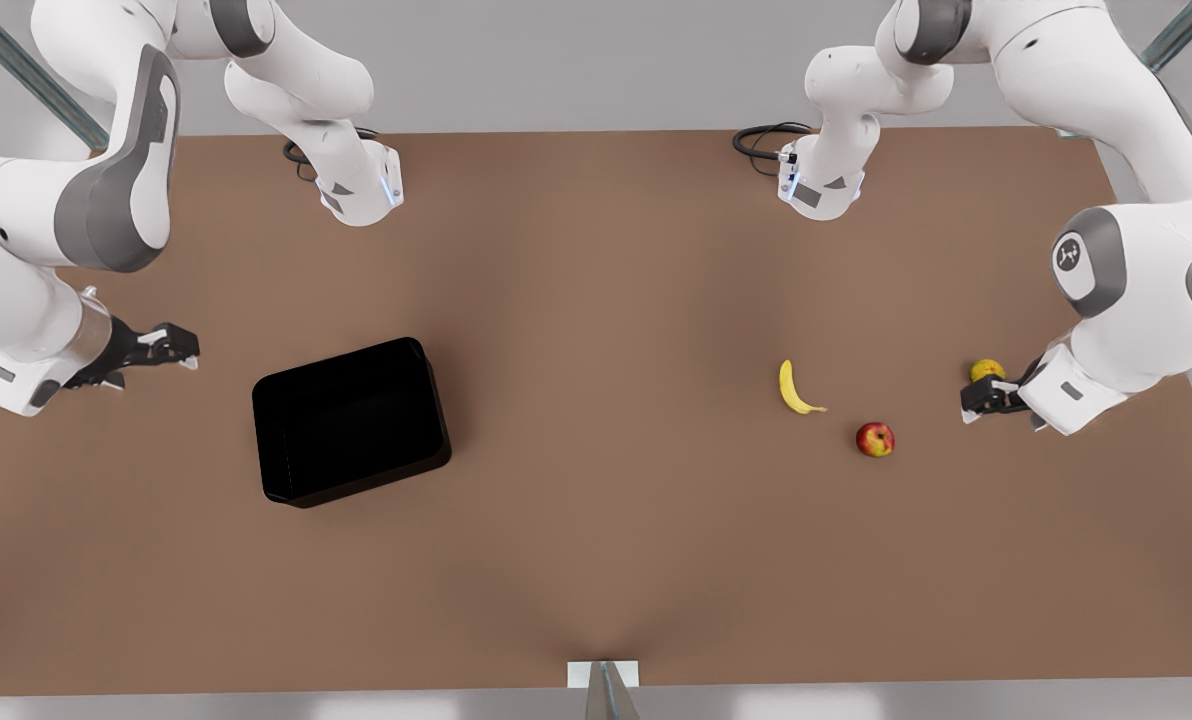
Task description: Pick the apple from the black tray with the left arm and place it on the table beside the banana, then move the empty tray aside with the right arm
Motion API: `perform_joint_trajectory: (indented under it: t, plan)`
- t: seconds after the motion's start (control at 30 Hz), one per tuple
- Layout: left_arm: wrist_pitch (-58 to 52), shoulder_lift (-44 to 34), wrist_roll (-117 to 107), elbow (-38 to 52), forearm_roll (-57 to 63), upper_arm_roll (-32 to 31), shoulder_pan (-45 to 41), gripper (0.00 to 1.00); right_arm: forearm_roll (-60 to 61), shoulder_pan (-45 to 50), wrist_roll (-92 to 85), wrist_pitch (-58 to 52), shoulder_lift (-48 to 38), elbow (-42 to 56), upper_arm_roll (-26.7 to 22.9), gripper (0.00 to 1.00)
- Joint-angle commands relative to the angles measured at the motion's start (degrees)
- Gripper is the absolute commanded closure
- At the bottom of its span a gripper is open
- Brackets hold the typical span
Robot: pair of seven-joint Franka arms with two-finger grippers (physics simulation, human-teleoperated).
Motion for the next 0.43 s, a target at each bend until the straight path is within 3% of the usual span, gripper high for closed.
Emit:
perform_joint_trajectory:
  t: [0.0,0.1,0.2,0.4]
  plan:
    - [-0.02,0.82,0.94,0.00,-0.03,-0.36,-1.89,0.00,0.10,0.01,4.55,-2.34,-0.08,0.03,0.14,0.00]
    - [-0.02,2.66,0.94,0.09,0.06,-0.36,-5.41,0.00,0.10,0.01,4.55,-2.34,0.01,0.03,0.14,0.00]
    - [-0.36,0.38,0.85,-1.48,-2.49,0.78,-1.36,0.00,0.28,0.10,4.63,-2.34,0.01,0.03,0.14,0.00]
    - [0.86,-1.38,0.76,-4.30,-0.38,0.70,-1.80,0.00,0.28,0.10,4.63,-2.34,0.01,0.03,0.22,0.00]
